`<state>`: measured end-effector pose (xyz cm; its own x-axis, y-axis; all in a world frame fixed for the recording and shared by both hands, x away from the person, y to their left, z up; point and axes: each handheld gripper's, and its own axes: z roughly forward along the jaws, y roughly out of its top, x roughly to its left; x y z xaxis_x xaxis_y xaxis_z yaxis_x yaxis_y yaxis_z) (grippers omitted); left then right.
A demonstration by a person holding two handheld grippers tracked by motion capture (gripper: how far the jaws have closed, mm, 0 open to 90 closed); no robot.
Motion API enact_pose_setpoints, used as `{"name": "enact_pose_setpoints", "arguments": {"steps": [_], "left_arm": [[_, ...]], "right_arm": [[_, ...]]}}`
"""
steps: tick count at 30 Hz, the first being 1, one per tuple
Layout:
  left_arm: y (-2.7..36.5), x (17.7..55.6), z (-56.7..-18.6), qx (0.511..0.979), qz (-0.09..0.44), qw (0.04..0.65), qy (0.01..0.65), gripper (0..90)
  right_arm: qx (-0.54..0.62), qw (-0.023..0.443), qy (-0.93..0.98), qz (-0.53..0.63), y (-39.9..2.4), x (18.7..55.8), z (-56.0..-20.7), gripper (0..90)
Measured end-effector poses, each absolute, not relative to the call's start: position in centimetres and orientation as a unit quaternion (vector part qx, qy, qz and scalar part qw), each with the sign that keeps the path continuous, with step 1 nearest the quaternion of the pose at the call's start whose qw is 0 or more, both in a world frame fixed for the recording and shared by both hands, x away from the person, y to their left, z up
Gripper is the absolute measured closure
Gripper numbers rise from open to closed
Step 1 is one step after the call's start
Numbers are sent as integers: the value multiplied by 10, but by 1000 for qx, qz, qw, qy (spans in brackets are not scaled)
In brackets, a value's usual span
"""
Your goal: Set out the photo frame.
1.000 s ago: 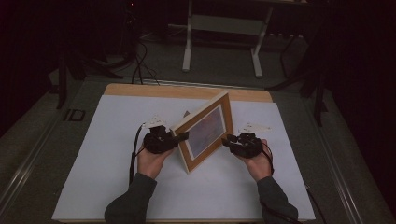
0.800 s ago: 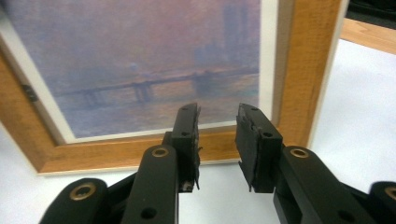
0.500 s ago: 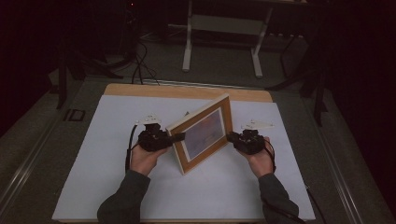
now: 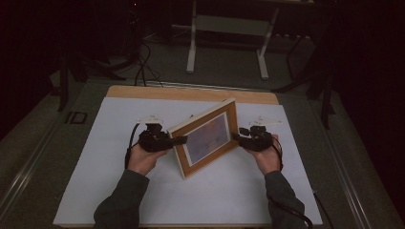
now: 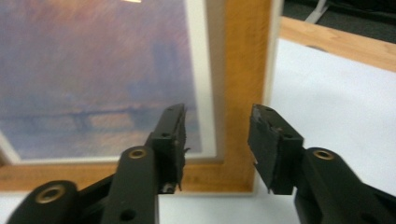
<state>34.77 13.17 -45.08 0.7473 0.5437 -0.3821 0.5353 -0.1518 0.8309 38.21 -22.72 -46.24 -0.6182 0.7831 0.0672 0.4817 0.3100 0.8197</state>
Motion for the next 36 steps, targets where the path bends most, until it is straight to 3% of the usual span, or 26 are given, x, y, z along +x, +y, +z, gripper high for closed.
{"name": "enact_pose_setpoints", "arguments": {"steps": [16, 31, 36], "left_arm": [[135, 351, -449, 770, 2, 537, 344, 761], [131, 352, -445, 787, 39, 515, 337, 761], [131, 352, -445, 788, 43, 513, 336, 761]], "right_arm": [[381, 163, 802, 430, -215, 405, -461, 305], [372, 108, 808, 444, -210, 425, -472, 176], [365, 102, 814, 440, -209, 427, -473, 171]]}}
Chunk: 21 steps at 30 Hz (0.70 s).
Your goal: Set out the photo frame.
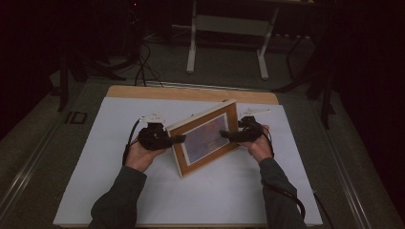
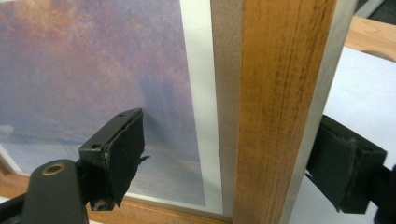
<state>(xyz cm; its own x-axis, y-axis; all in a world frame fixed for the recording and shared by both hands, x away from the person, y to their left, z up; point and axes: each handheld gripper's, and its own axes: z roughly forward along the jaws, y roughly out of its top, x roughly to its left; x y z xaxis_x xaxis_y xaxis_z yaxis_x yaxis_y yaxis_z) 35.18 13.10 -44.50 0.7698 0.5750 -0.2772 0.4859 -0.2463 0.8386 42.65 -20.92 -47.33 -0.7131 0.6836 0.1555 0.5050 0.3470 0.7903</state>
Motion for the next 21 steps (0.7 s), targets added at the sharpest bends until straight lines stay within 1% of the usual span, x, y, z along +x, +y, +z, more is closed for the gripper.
{"name": "enact_pose_setpoints", "arguments": {"steps": [11, 15, 16, 21], "left_arm": [[131, 353, -445, 789, 52, 514, 333, 759], [132, 353, -446, 788, 49, 515, 334, 761], [133, 354, -446, 787, 46, 516, 335, 761], [133, 355, -446, 786, 45, 517, 336, 762]], "right_arm": [[365, 85, 818, 435, -211, 430, -475, 182], [368, 87, 817, 435, -213, 430, -474, 214], [371, 85, 815, 437, -215, 429, -474, 237], [374, 83, 814, 437, -218, 428, -474, 266]]}}
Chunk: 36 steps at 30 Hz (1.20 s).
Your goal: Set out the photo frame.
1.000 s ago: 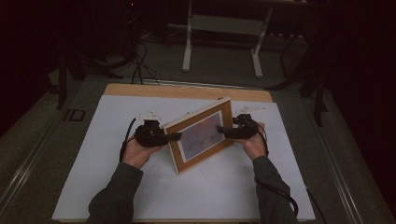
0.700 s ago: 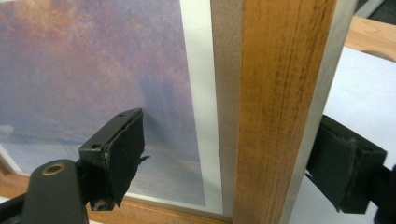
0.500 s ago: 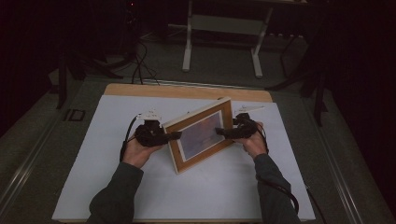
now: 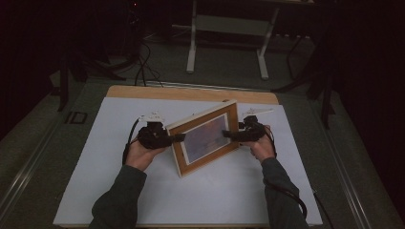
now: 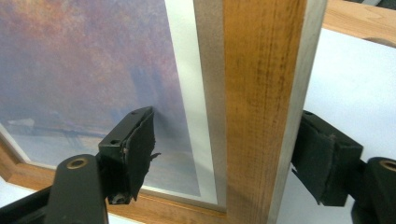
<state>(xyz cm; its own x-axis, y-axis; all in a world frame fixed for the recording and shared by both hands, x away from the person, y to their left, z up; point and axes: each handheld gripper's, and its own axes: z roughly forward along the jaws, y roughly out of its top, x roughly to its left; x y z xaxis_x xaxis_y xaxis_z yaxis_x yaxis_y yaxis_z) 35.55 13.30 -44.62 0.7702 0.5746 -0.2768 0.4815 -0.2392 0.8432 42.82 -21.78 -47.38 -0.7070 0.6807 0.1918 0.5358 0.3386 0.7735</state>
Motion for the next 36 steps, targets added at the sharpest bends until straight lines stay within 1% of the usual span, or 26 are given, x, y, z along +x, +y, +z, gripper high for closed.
{"name": "enact_pose_setpoints", "arguments": {"steps": [5, 13, 23, 26, 36], "left_arm": [[134, 357, -446, 783, 44, 518, 341, 761], [136, 360, -448, 779, 39, 522, 344, 759], [140, 365, -448, 775, 33, 527, 346, 750], [143, 366, -449, 773, 34, 529, 349, 740], [146, 370, -450, 773, 28, 532, 344, 736]], "right_arm": [[381, 78, 811, 438, -220, 427, -473, 301], [382, 74, 810, 438, -228, 423, -473, 403], [382, 71, 811, 437, -232, 420, -472, 465], [377, 69, 815, 435, -234, 418, -472, 511], [377, 65, 814, 437, -236, 416, -473, 546]]}}
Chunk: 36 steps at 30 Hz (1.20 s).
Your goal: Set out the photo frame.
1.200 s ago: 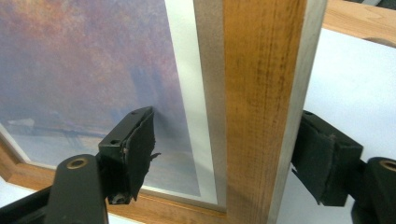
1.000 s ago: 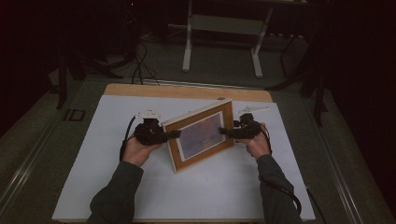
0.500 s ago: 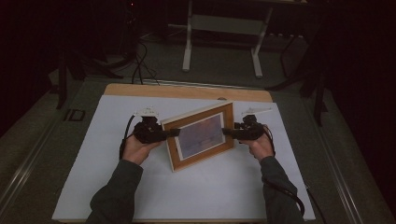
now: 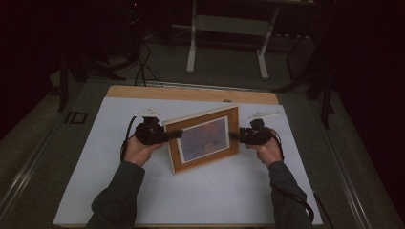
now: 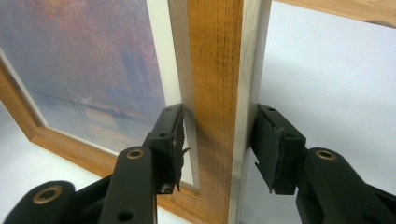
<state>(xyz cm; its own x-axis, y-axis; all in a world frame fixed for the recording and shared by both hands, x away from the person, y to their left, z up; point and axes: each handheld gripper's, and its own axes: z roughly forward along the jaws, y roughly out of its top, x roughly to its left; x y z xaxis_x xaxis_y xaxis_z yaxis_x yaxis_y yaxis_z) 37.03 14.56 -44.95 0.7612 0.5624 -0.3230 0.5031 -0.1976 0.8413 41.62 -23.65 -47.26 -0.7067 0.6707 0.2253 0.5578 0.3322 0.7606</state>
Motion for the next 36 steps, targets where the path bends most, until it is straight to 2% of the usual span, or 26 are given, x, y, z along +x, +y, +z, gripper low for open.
{"name": "enact_pose_setpoints", "arguments": {"steps": [21, 36], "left_arm": [[154, 380, -454, 765, 31, 539, 352, 660], [156, 389, -456, 767, 33, 544, 338, 632]], "right_arm": [[393, 77, 814, 421, -233, 396, -471, 617], [419, 88, 802, 416, -229, 381, -470, 620]]}}
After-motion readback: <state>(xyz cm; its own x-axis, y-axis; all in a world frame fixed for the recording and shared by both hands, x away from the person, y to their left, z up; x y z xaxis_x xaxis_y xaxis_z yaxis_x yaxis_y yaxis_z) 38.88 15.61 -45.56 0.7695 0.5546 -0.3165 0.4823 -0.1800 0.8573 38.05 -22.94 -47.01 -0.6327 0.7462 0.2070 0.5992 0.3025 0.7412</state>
